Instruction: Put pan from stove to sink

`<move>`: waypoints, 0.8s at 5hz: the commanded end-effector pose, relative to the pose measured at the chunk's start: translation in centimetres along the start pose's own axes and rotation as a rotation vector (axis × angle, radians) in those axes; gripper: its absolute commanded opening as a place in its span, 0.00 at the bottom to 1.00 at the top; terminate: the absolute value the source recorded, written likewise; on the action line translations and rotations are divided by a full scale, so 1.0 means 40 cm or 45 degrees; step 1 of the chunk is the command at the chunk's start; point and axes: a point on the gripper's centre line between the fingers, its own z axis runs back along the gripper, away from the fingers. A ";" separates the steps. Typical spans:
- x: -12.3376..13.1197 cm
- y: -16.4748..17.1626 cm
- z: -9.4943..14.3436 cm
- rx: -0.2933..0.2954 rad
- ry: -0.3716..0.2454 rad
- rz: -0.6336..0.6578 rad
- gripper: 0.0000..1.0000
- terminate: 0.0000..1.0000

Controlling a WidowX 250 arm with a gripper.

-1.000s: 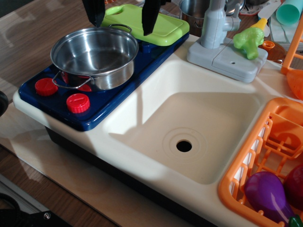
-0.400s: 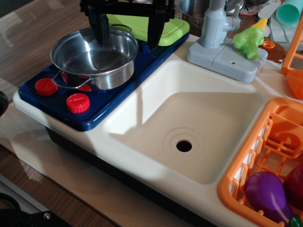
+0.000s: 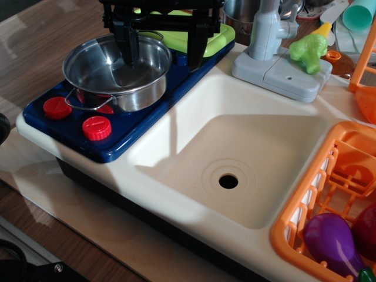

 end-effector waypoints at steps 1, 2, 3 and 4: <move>-0.003 0.011 -0.015 0.026 -0.064 0.077 0.00 0.00; -0.002 0.017 -0.022 0.035 -0.053 0.101 0.00 0.00; -0.020 0.004 -0.013 0.046 -0.066 0.128 0.00 0.00; -0.060 -0.049 0.022 0.060 -0.057 0.142 0.00 0.00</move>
